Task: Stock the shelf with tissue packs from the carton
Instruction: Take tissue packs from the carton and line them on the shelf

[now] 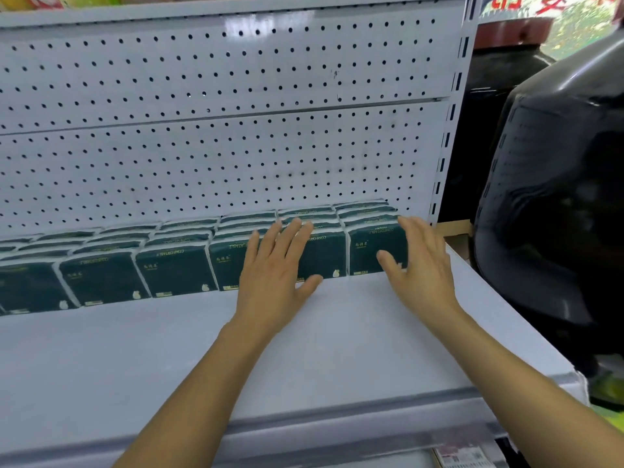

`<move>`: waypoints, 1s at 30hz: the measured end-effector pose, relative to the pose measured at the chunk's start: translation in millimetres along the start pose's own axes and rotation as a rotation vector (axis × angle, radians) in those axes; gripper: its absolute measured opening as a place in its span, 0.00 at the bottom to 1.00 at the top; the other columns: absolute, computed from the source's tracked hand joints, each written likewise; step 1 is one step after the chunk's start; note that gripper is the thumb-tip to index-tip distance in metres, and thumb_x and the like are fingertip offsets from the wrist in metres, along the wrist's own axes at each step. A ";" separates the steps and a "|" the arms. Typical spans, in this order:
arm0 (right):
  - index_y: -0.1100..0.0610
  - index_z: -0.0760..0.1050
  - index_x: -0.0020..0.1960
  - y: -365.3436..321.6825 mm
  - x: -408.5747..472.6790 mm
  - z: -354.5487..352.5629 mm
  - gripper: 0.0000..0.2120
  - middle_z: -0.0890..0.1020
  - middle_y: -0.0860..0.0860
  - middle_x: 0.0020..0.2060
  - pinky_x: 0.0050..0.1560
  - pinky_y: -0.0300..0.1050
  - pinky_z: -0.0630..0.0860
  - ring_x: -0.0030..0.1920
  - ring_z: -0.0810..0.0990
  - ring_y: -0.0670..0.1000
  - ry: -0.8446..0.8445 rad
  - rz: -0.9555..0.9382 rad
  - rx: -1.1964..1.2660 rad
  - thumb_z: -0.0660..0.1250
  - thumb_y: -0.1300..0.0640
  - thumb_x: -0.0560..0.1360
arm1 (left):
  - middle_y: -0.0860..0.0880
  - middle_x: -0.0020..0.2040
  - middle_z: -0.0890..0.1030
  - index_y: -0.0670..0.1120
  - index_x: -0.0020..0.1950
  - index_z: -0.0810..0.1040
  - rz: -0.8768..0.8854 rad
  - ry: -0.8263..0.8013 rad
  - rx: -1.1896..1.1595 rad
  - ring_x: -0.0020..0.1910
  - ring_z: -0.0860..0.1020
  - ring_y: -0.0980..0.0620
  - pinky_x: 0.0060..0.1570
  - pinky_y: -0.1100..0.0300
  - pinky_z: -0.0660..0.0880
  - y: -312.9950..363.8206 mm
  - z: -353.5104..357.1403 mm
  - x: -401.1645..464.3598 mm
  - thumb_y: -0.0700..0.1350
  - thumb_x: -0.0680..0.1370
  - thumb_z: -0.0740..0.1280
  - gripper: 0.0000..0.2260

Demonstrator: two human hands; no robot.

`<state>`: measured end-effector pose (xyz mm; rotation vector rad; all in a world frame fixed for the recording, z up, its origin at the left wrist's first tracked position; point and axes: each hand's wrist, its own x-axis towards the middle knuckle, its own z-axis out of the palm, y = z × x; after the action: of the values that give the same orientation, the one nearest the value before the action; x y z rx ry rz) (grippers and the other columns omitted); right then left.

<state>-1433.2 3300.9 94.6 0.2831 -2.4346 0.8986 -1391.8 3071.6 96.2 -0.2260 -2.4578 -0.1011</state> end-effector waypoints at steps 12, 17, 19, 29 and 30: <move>0.51 0.67 0.71 -122.0 -116.7 26.7 0.25 0.78 0.50 0.63 0.56 0.46 0.74 0.60 0.77 0.51 -0.021 -0.566 0.099 0.65 0.48 0.76 | 0.48 0.61 0.80 0.48 0.71 0.71 -0.274 0.286 0.113 0.59 0.71 0.51 0.63 0.52 0.67 -24.1 -97.4 -160.3 0.59 0.77 0.61 0.25; 0.53 0.67 0.72 -193.6 -160.9 59.8 0.24 0.78 0.51 0.62 0.54 0.48 0.76 0.59 0.75 0.51 -0.102 -0.738 0.193 0.60 0.47 0.78 | 0.46 0.65 0.78 0.47 0.73 0.70 -0.401 0.231 0.236 0.62 0.73 0.48 0.63 0.45 0.71 -69.2 -147.7 -240.1 0.58 0.78 0.64 0.27; 0.53 0.65 0.73 -231.9 -185.1 77.5 0.24 0.77 0.52 0.64 0.57 0.49 0.75 0.61 0.74 0.51 -0.149 -0.823 0.231 0.59 0.48 0.78 | 0.46 0.67 0.76 0.48 0.74 0.70 -0.476 0.171 0.312 0.62 0.75 0.45 0.63 0.46 0.70 -89.7 -174.6 -278.4 0.59 0.78 0.64 0.27; 0.55 0.71 0.68 -433.3 -353.2 177.1 0.23 0.74 0.57 0.66 0.55 0.55 0.73 0.60 0.76 0.58 -0.337 -0.966 0.255 0.60 0.48 0.75 | 0.47 0.64 0.78 0.50 0.70 0.75 -0.786 -0.041 0.562 0.61 0.76 0.42 0.62 0.44 0.71 -214.6 -304.8 -490.3 0.61 0.77 0.60 0.25; 0.54 0.71 0.67 -451.5 -369.8 186.9 0.23 0.75 0.56 0.65 0.53 0.55 0.73 0.59 0.77 0.59 -0.364 -0.974 0.250 0.59 0.48 0.75 | 0.47 0.63 0.78 0.50 0.69 0.75 -0.804 -0.050 0.570 0.61 0.76 0.43 0.62 0.45 0.71 -228.5 -314.7 -509.8 0.61 0.77 0.60 0.24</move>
<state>-1033.9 2842.1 19.5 1.6575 -2.0324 0.7030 -850.4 2736.7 19.2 1.0091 -2.3617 0.2631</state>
